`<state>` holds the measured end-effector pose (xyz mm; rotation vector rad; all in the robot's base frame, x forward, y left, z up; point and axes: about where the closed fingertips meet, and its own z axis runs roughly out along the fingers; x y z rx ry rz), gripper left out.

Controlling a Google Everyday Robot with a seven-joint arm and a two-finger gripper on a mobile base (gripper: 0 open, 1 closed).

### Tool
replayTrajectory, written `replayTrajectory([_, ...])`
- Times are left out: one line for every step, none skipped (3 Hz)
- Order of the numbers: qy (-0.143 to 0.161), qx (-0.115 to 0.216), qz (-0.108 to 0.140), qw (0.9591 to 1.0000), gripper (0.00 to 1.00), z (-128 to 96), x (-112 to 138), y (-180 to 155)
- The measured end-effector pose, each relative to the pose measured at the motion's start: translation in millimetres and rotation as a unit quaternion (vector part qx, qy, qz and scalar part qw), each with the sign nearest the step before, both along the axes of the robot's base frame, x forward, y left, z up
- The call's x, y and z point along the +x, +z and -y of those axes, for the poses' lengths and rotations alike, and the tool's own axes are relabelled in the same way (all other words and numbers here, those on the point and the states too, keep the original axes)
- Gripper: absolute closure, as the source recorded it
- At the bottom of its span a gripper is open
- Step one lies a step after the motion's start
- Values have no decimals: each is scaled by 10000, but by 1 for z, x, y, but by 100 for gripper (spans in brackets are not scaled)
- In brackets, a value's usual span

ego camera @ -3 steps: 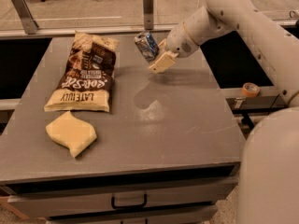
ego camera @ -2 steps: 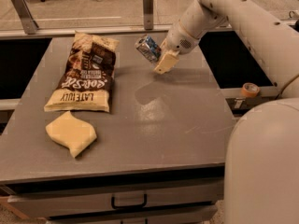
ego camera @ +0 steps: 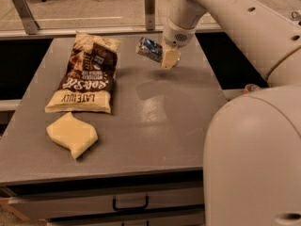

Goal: Knock redbull can over

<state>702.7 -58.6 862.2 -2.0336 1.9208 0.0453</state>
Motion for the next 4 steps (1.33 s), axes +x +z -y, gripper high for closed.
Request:
replayTrajectory([53, -669, 217, 9975, 58, 6, 6, -3])
replayTrajectory([31, -1155, 354, 9927, 35, 14, 8, -9])
replayTrajectory([-9, -1399, 399, 9894, 12, 19, 9, -12])
replayTrajectory([-71, -1437, 454, 9886, 0, 20, 7, -11])
